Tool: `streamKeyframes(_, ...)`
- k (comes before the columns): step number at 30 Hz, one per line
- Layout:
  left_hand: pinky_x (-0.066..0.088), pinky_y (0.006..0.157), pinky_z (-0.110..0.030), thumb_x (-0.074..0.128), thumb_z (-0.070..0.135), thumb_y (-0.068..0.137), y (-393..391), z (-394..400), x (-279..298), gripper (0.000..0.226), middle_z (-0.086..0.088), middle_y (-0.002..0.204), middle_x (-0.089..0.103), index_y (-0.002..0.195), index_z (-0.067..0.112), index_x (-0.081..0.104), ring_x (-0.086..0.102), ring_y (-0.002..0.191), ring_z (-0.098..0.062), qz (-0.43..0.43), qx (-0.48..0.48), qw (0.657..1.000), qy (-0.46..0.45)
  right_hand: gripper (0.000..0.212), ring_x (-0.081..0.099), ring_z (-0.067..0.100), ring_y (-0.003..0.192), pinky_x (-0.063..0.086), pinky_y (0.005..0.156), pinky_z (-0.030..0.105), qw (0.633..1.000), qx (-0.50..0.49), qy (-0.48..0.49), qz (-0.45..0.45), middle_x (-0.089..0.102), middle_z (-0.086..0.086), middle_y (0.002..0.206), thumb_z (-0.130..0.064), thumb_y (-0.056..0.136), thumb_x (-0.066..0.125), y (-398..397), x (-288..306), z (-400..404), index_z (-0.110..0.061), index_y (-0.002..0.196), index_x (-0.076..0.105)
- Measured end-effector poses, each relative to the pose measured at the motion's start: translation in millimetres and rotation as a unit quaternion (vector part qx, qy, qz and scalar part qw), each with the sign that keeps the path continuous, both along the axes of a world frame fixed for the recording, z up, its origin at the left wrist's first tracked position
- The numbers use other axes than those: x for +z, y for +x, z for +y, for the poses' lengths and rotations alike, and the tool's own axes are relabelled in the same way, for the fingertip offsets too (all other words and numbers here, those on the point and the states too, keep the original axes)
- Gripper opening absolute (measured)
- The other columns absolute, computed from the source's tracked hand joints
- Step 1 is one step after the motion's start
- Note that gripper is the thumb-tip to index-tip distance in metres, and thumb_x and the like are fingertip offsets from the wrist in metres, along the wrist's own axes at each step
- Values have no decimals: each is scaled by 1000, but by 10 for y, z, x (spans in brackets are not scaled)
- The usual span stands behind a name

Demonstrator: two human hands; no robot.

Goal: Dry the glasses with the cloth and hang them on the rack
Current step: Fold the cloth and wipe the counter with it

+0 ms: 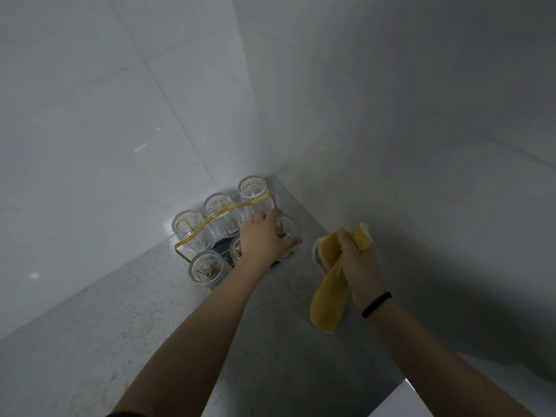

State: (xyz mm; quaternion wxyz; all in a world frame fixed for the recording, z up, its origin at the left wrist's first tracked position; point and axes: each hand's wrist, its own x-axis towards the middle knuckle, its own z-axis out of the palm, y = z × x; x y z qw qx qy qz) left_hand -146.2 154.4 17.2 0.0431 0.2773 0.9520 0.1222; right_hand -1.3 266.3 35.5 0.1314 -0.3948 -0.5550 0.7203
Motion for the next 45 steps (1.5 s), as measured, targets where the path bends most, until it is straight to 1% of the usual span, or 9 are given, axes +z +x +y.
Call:
streamKeyframes(9,36,101,-42,53,51,91,235,-141,151,50,-6,126,56,129,19,59,46,119,-24,-5,-11,988,157,35,56,17,101,42,93,40,998,67,-3,-2,60,-4,110,-44,91,48,44,-5,-11,-19,110,62)
streamKeyframes(13,46,88,-30,44,55,92,488,-469,455,50,3,108,67,116,17,66,61,96,-8,-318,-46,906,274,20,66,15,88,51,70,29,989,138,12,45,72,-6,84,-34,89,55,11,118,-181,-25,79,70)
streamKeyframes(16,47,75,-26,64,32,91,599,-745,540,18,5,84,64,97,16,67,61,80,-8,-385,-39,873,297,17,67,10,87,54,66,28,971,219,27,96,72,-7,88,-39,88,55,-51,226,-388,-32,84,71)
streamKeyframes(21,50,74,-41,71,10,86,748,-1459,707,7,-6,79,65,83,13,65,61,76,-18,-301,66,876,370,30,63,26,99,51,87,49,947,294,61,113,70,6,100,-42,77,68,-150,364,-854,-20,98,69)
streamKeyframes(27,46,69,-14,67,2,87,889,-2300,858,25,12,78,65,94,26,66,60,71,3,-183,122,862,457,24,61,8,79,51,64,18,882,395,198,167,66,-7,85,-7,81,65,-312,567,-1387,-27,94,66)
streamKeyframes(31,43,68,-13,63,-2,88,948,-2935,951,32,10,80,61,100,28,63,57,70,4,-94,150,847,500,26,56,29,74,51,65,36,849,419,257,193,63,9,88,-2,83,60,-454,762,-1967,-17,104,63)
streamKeyframes(33,47,80,-18,64,-1,88,965,-3261,992,31,11,92,68,94,29,67,62,85,2,-76,158,857,484,18,56,13,70,48,63,20,830,430,290,203,62,-1,76,-5,84,62,-506,814,-2260,-14,98,68)
streamKeyframes(39,50,76,-41,73,8,83,915,-4240,1091,24,-2,91,70,89,31,67,60,79,-31,-83,186,881,428,18,64,6,72,50,72,17,780,493,343,175,71,1,77,-13,77,71,-579,1057,-3026,-22,92,71)
streamKeyframes(45,44,68,-31,78,9,79,838,-4855,1167,21,4,65,49,83,28,70,44,62,-11,-171,169,892,382,9,63,9,72,51,71,27,733,516,404,184,68,-2,75,-21,74,73,-567,1295,-3465,-25,81,71)
